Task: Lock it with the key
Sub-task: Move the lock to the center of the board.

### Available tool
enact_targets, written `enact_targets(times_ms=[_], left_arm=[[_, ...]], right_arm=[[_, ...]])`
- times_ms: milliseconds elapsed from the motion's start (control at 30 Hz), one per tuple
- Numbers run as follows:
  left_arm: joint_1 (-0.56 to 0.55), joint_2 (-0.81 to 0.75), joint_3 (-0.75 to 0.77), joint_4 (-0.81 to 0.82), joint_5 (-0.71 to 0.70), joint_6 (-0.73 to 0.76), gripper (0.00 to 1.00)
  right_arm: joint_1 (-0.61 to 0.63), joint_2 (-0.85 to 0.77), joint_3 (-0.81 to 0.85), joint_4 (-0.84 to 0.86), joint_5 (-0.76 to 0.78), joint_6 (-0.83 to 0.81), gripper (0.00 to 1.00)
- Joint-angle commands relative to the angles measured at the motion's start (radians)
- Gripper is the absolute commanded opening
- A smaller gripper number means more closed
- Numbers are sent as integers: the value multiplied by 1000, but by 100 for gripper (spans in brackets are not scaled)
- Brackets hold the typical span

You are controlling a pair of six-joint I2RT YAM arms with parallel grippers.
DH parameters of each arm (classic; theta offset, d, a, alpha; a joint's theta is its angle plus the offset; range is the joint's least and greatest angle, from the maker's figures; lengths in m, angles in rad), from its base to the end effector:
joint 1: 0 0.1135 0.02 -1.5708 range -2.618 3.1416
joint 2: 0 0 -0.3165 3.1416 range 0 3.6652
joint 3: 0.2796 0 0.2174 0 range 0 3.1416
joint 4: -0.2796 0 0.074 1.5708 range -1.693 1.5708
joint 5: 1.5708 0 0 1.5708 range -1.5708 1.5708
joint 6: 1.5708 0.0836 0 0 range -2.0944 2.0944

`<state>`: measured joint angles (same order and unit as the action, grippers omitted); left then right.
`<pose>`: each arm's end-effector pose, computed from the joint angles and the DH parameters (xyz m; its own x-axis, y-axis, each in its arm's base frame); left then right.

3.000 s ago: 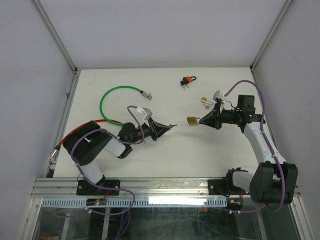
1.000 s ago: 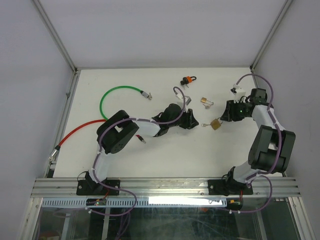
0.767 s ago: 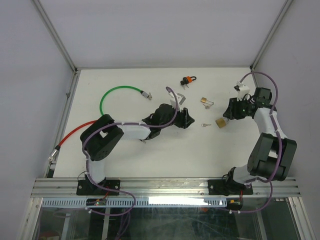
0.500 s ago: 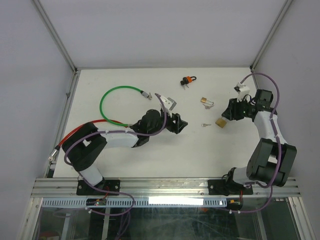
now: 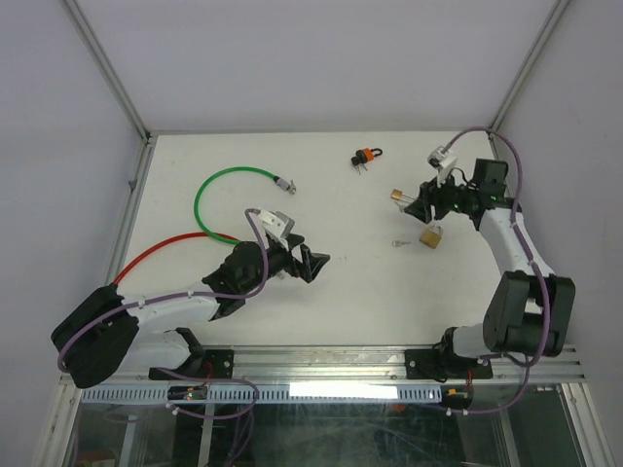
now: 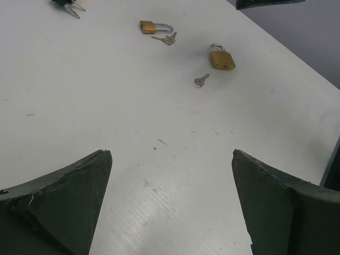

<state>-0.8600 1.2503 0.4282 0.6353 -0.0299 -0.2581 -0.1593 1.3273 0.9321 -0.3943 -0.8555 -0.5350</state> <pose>0.1724 -0.1964 0.2724 -0.3056 -0.0361 -0.9515 0.6830 0.6880 -0.2454 0.2572 0.0226 0.3041 -0.3885 -0.2762 -0.8791 -0.7194 0.6870 0.1021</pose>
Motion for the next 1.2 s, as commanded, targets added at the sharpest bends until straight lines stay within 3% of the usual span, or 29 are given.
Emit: enact_targets(times_ms=[0, 167, 367, 533, 900, 1167], left_arm=[[19, -96, -43, 3, -36, -10, 99], [30, -148, -82, -26, -82, 38, 99], [46, -163, -106, 2, -116, 74, 99], [52, -150, -116, 28, -136, 97, 99], [58, -84, -108, 58, -133, 105, 99], [61, -55, -99, 70, -126, 104, 99]], right_arm=[[108, 158, 225, 31, 66, -9, 56], [213, 437, 527, 9, 185, 89, 60], [292, 801, 937, -11, 387, 325, 69], [353, 1000, 1216, -37, 573, 419, 71], [391, 1187, 1376, 9, 766, 488, 64], [389, 1234, 1399, 29, 800, 472, 61]])
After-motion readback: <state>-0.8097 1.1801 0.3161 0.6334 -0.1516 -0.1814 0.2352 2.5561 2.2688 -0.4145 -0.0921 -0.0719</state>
